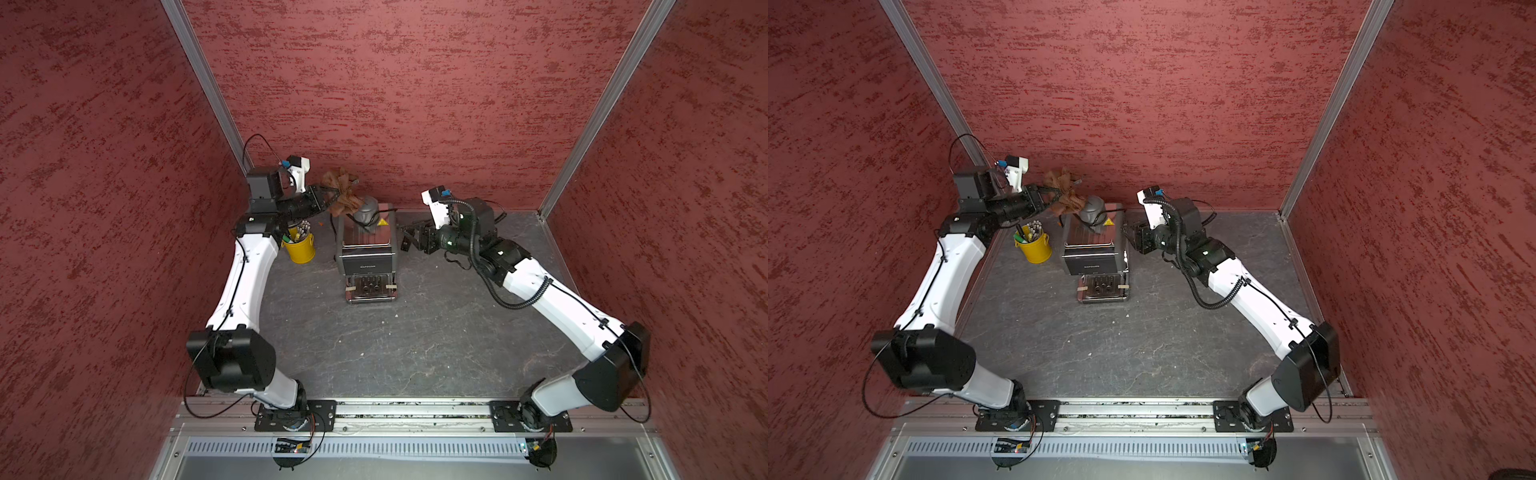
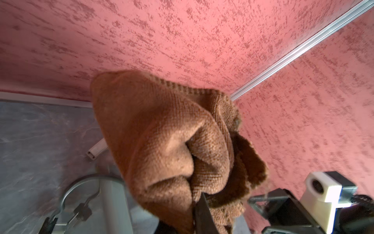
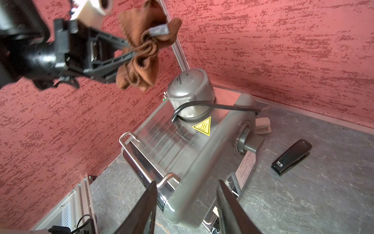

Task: Wipe the surface of a coffee machine
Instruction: Wipe the dirt from the surface of the coffee machine.

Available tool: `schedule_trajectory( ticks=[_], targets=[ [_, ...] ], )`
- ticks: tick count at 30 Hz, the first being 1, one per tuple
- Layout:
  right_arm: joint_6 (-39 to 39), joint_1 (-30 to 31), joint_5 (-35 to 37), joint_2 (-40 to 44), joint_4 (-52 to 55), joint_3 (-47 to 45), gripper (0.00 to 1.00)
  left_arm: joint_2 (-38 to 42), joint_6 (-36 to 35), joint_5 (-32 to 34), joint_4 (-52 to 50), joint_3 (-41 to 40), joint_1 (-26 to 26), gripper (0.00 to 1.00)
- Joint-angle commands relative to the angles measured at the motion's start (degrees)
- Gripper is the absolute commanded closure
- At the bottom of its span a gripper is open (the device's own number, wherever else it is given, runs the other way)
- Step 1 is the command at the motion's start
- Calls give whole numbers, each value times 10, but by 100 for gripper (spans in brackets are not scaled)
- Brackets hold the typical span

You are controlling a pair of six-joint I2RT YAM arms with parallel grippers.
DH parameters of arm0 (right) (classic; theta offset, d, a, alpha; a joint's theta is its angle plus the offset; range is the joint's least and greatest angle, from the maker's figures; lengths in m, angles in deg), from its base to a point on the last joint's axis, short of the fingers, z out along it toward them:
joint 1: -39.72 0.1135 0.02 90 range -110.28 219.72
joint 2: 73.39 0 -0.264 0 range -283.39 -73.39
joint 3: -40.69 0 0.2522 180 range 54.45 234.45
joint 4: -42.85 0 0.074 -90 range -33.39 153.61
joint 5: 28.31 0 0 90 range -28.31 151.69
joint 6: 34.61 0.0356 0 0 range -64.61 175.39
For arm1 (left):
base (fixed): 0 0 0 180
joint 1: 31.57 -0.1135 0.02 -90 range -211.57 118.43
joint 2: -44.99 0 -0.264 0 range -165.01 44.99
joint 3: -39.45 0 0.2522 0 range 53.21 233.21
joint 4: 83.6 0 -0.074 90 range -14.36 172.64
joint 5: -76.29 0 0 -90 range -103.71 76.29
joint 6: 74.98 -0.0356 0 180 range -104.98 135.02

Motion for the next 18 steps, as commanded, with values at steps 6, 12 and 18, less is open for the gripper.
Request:
schedule_trajectory(
  ticks=[6,12,18],
  targets=[
    [7,-1,-1,41,-4,-33,52,211,-85,192,39,-185,176,100],
    [8,-1,-9,40,-9,-34,52,326,-61,316,141,-356,318,100],
    [9,-1,-13,44,-7,-37,53,304,-55,385,181,-428,397,100]
  ],
)
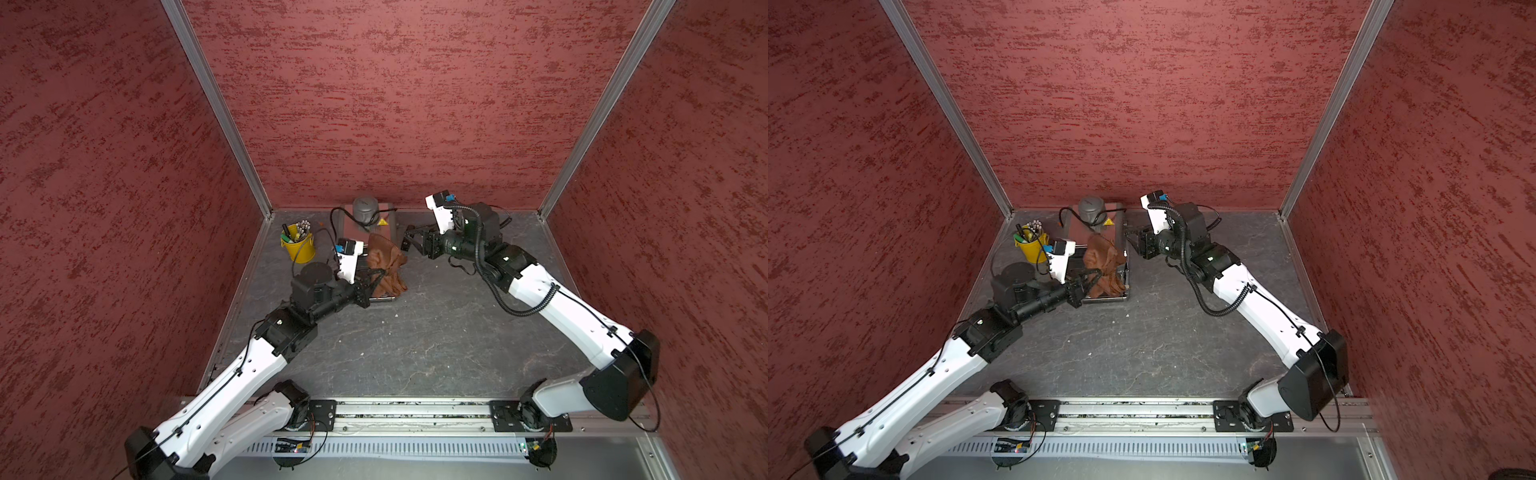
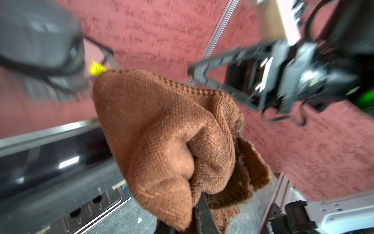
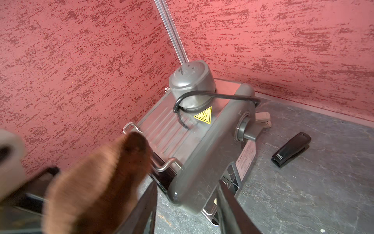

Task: Wipe the surface of a coffee machine
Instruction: Wipe the dirt from the surface of the coffee machine.

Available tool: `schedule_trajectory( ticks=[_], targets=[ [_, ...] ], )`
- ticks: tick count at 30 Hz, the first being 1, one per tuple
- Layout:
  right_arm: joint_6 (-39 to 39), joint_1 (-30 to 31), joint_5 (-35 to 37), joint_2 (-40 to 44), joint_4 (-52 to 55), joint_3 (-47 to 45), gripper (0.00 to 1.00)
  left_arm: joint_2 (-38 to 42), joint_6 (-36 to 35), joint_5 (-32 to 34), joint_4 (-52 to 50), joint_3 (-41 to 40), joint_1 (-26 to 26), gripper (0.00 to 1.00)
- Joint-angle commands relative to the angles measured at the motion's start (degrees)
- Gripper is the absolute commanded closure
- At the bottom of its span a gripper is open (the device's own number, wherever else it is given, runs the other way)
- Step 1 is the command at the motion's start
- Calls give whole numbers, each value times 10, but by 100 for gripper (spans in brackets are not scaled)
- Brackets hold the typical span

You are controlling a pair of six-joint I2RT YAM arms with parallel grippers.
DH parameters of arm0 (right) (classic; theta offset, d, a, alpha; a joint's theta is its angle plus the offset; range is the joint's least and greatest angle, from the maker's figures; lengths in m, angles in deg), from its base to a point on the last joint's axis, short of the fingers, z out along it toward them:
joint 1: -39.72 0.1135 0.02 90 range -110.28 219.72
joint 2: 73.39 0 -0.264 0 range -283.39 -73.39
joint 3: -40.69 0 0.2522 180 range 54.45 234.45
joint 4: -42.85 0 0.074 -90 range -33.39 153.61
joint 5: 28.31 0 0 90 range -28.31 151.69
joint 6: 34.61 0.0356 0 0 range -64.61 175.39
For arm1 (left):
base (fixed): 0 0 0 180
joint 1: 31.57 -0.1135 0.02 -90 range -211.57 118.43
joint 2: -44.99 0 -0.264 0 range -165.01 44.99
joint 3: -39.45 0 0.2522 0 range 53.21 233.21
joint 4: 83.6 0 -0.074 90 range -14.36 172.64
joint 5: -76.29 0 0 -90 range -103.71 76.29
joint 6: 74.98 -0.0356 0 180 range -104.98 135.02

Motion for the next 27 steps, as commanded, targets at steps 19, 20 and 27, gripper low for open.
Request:
schedule_trajectory(
  ticks=[19,20,27],
  targets=[
    [25,0,-14,26,-12,-20,53,21,162,123,43,-193,-121,100],
    [25,0,-15,24,-12,-18,52,9,186,130,58,-205,-121,100],
    [27,3,-18,20,-6,-9,53,-103,272,156,146,-228,-118,100]
  ],
)
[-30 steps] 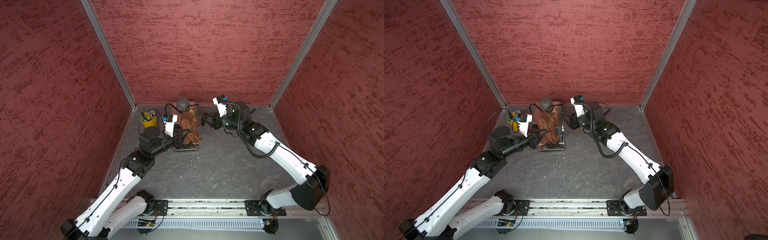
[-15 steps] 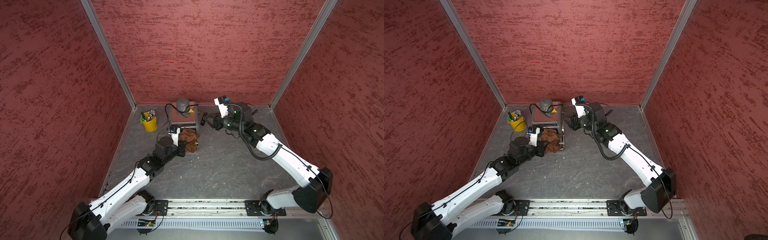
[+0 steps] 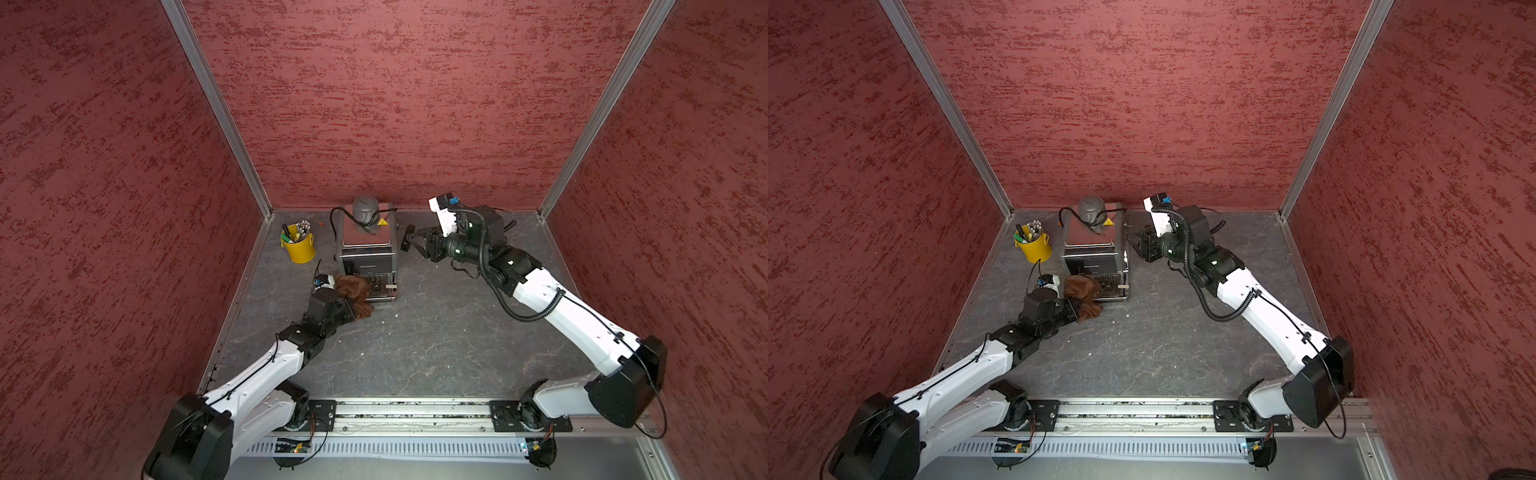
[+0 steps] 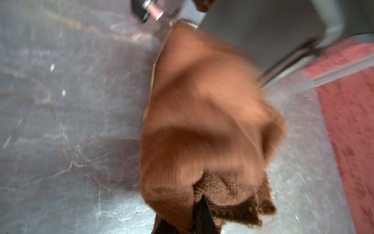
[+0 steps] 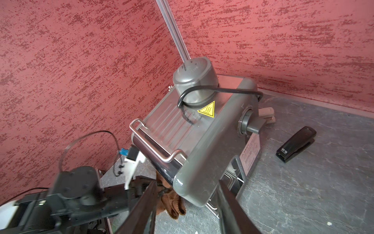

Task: Wipe the surface of a coffee machine
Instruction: Wipe the dirt from the surface of the coffee machine.

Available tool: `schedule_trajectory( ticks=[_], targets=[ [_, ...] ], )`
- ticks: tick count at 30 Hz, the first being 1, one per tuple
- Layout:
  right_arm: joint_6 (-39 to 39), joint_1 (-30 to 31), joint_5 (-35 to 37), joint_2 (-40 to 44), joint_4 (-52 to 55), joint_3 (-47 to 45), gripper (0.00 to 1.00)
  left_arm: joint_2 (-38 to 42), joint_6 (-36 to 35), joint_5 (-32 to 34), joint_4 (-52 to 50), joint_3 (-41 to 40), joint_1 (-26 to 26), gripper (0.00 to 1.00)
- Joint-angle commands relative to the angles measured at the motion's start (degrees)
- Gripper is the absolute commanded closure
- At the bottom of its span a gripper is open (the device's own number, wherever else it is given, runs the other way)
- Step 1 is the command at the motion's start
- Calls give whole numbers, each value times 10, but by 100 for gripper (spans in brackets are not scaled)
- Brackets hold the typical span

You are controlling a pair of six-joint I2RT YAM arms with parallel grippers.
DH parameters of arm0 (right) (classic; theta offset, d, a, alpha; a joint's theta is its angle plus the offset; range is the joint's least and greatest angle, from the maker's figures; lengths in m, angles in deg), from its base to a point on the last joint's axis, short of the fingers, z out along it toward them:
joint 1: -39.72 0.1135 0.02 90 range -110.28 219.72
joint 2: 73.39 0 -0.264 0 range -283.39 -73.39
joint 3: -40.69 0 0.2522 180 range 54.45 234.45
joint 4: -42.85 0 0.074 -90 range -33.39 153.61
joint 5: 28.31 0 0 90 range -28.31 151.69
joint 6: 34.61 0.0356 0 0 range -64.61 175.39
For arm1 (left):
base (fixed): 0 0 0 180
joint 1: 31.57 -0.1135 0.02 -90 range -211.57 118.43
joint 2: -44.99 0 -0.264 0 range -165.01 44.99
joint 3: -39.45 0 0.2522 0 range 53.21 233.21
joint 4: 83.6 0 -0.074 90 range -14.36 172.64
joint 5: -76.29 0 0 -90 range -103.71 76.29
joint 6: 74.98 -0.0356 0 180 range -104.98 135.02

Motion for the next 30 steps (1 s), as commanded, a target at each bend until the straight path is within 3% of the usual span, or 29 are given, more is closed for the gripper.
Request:
schedule_trajectory(
  ticks=[1,7,18,30],
  targets=[
    [8,3,-9,-3,-5,11,53,-37,56,25,72,3,-2,100],
    [7,3,-7,-4,2,11,53,-126,93,13,107,26,8,100],
    [2,4,-3,4,11,6,53,-228,139,100,229,27,135,100],
    [-6,4,6,16,20,-2,53,-359,154,64,334,86,175,100]
  ],
)
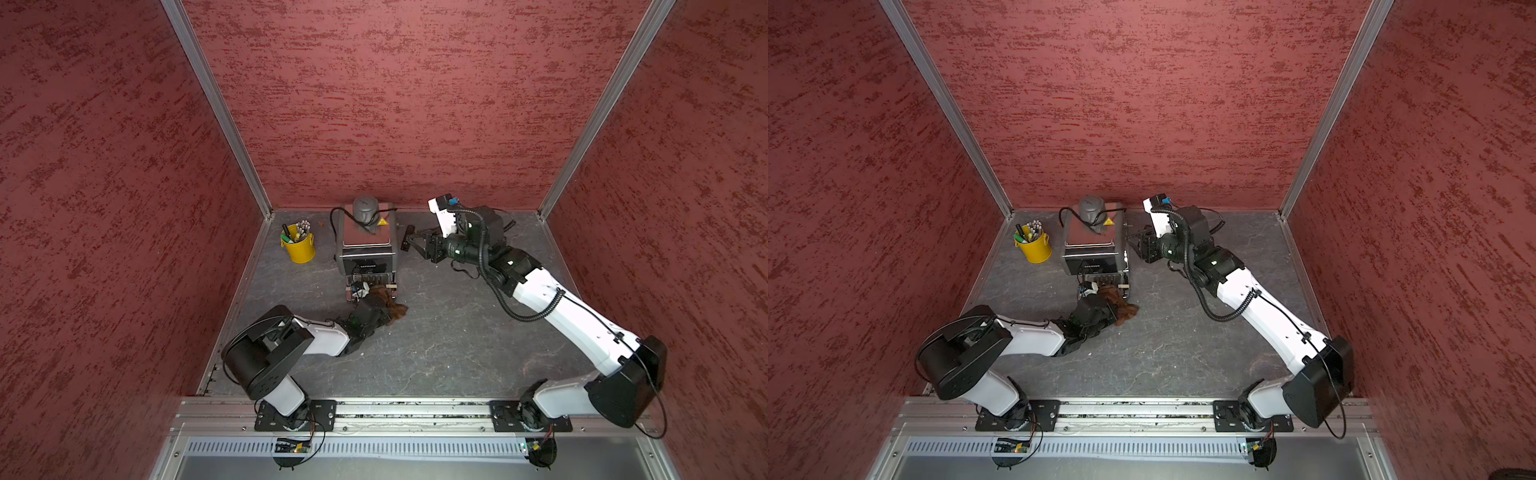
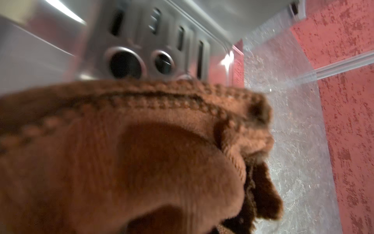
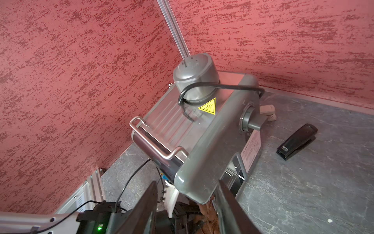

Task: Wipe the surface of a coffee machine
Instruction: Wipe the dirt from the surface of the coffee machine.

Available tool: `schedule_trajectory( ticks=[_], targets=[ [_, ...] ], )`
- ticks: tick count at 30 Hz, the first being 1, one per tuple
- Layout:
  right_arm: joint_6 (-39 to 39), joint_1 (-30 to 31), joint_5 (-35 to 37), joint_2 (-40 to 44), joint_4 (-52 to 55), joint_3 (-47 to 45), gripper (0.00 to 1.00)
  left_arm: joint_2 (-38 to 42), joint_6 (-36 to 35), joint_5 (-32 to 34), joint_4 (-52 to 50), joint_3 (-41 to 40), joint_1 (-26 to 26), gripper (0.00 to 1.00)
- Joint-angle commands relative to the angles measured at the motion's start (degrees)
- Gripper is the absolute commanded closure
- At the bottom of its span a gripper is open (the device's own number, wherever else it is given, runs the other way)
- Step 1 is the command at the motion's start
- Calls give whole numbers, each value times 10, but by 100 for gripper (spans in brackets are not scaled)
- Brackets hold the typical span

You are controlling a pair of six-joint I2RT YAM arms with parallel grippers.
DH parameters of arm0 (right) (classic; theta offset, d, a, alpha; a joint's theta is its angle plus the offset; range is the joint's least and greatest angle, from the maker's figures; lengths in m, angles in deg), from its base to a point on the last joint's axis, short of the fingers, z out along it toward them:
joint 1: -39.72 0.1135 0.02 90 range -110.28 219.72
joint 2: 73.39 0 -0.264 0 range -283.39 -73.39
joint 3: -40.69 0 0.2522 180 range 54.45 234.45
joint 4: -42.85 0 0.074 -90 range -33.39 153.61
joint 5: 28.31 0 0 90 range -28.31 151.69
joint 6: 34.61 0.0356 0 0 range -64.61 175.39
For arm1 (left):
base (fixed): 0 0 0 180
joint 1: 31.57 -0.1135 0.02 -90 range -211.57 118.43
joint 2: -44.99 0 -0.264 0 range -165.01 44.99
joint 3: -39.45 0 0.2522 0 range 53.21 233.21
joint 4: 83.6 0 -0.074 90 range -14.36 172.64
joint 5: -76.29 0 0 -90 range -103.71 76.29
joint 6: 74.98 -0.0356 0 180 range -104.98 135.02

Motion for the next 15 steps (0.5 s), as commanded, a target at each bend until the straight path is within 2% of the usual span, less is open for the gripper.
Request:
schedule_trajectory(
  ticks=[1,6,10,15],
  targets=[
    [-7,3,6,16,11,-1,53,-30,3,-13,56,30,0,100],
    [-8,3,10,23,14,-5,53,-8,3,19,43,20,1,100],
    [-7,3,8,24,12,-7,53,49,-3,54,19,-6,-5,100],
    [-4,3,4,20,6,-5,53,141,-4,102,-57,-42,-16,100]
  ],
)
